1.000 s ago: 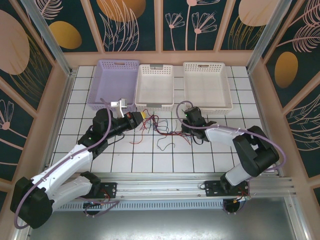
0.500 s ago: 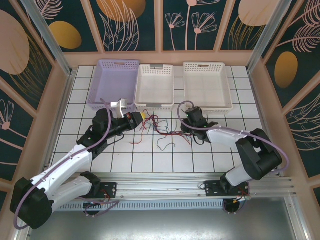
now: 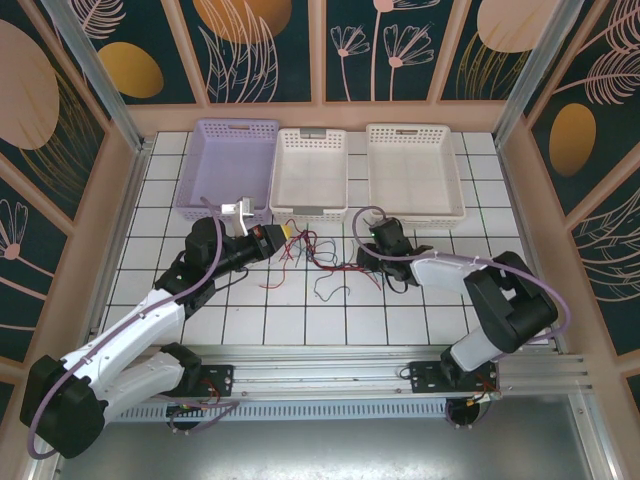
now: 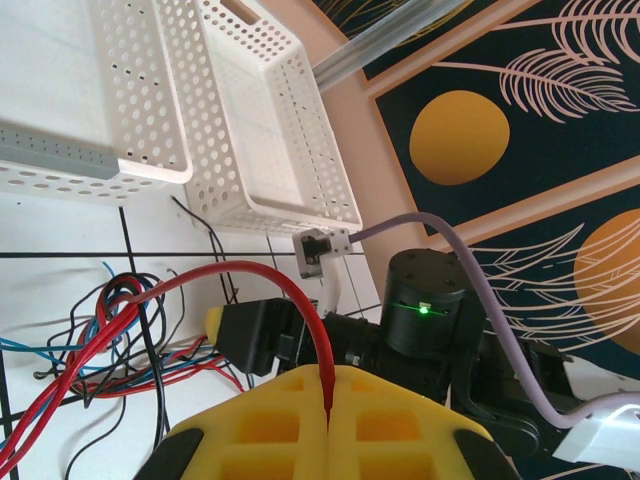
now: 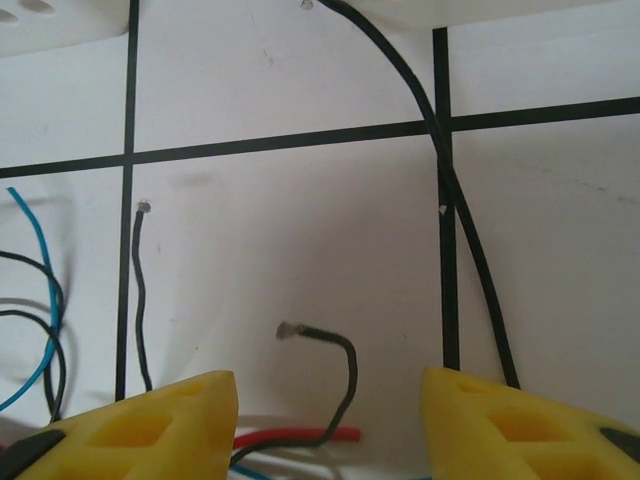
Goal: Untangle the cables
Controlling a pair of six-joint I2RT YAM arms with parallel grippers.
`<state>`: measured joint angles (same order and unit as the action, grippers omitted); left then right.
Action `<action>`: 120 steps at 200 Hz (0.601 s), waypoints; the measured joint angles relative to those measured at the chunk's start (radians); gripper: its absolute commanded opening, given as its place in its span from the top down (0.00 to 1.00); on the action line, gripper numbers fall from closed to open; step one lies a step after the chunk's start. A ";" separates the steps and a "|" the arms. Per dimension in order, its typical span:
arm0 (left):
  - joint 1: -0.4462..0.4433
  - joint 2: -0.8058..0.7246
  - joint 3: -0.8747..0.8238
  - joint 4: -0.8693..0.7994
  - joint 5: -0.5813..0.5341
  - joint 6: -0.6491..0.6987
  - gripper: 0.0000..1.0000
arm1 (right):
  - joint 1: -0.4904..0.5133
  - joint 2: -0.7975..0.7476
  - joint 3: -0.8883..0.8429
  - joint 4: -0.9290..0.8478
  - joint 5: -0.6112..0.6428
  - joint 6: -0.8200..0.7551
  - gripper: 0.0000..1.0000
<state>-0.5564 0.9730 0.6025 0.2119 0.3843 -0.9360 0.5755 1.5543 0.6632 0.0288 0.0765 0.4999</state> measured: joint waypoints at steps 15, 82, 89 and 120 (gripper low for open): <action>0.000 0.000 0.000 0.000 0.000 0.000 1.00 | -0.002 0.029 0.016 0.002 0.006 -0.007 0.55; 0.000 -0.014 0.000 -0.006 -0.001 0.007 1.00 | -0.022 0.052 0.025 0.032 0.024 -0.025 1.00; 0.000 -0.021 0.000 -0.012 -0.002 0.012 1.00 | -0.021 0.051 0.025 0.036 0.026 -0.029 1.00; 0.000 -0.083 0.006 -0.096 -0.031 0.058 1.00 | -0.061 -0.037 0.003 0.027 0.051 -0.030 1.00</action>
<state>-0.5564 0.8898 0.6083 0.1158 0.3538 -0.8780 0.5144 1.5169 0.6659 0.0559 0.1280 0.4702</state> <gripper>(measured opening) 0.040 0.053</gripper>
